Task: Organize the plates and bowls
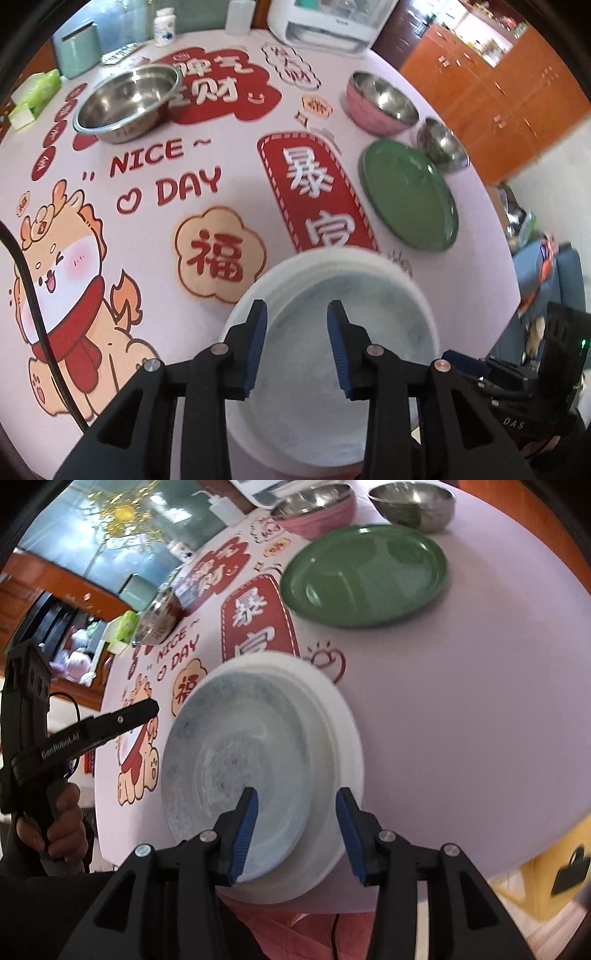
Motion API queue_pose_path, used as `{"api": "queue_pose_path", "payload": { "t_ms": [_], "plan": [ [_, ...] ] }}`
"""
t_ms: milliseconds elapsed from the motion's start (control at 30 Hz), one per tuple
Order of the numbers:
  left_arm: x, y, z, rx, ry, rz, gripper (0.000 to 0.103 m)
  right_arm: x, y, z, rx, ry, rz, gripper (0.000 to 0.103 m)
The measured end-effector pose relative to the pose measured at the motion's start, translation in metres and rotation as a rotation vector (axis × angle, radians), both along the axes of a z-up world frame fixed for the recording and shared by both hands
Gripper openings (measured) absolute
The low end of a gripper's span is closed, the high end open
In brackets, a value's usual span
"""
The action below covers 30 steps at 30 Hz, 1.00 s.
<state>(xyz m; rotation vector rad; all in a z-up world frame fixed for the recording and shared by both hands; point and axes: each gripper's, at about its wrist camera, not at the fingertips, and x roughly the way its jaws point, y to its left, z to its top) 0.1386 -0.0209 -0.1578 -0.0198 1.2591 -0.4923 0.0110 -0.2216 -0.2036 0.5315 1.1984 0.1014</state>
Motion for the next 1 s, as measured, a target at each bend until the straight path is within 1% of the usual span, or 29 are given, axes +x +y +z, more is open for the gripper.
{"api": "queue_pose_path", "payload": {
  "t_ms": [100, 167, 200, 333, 400, 433, 467, 533, 667, 1000],
  "plan": [
    [0.000, -0.012, 0.009, 0.005, -0.023, 0.047, 0.036, 0.003, -0.019, 0.006, -0.002, -0.016, 0.022, 0.044],
    [-0.001, -0.018, 0.013, 0.001, -0.030, 0.077, 0.047, 0.007, -0.031, 0.009, -0.008, -0.029, 0.030, 0.044],
    [-0.001, -0.021, 0.015, -0.003, -0.035, 0.090, 0.048, 0.008, -0.039, 0.011, -0.011, -0.037, 0.035, 0.044],
    [-0.002, -0.038, 0.019, 0.000, -0.048, 0.136, 0.049, 0.015, -0.063, 0.014, -0.024, -0.055, 0.043, 0.045],
    [-0.001, -0.045, 0.020, -0.001, -0.048, 0.153, 0.050, 0.017, -0.074, 0.015, -0.030, -0.059, 0.044, 0.051],
    [-0.001, -0.049, 0.020, -0.001, -0.046, 0.163, 0.053, 0.019, -0.080, 0.015, -0.035, -0.061, 0.043, 0.055],
    [0.000, -0.052, 0.020, -0.001, -0.043, 0.169, 0.055, 0.021, -0.085, 0.015, -0.036, -0.063, 0.044, 0.057],
    [0.001, -0.059, 0.020, 0.000, -0.045, 0.181, 0.055, 0.025, -0.095, 0.016, -0.038, -0.066, 0.051, 0.057],
    [0.003, -0.072, 0.019, 0.020, -0.049, 0.195, 0.063, 0.033, -0.112, 0.018, -0.046, -0.078, 0.059, 0.057],
    [0.021, -0.102, 0.013, 0.071, -0.027, 0.227, 0.064, 0.066, -0.150, 0.019, -0.058, -0.109, 0.050, 0.057]
  ]
}}
